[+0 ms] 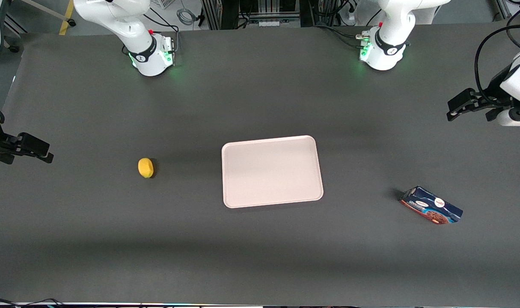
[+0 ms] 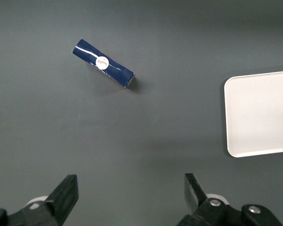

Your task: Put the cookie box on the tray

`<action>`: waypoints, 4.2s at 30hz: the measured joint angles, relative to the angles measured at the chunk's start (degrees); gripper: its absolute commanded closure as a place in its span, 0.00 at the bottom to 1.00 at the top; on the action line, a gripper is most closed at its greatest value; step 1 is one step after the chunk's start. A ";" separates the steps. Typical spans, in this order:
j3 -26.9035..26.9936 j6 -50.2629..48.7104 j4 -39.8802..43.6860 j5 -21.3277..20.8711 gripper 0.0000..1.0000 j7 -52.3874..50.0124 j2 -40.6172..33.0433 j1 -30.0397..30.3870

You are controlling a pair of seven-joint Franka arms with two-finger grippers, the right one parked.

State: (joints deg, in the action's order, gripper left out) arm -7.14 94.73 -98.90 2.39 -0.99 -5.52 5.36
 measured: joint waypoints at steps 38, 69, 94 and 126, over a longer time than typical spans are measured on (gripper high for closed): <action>0.10 0.57 0.50 0.00 0.00 -0.36 0.35 0.00; 5.16 8.66 8.04 -2.30 0.00 -29.05 20.26 0.59; 5.45 25.69 8.00 -4.25 0.00 -37.35 34.63 0.58; 5.09 32.22 8.07 -4.60 0.00 -44.00 40.40 0.20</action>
State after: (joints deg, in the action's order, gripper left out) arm -2.05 126.95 -90.83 -2.22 -44.98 34.88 5.56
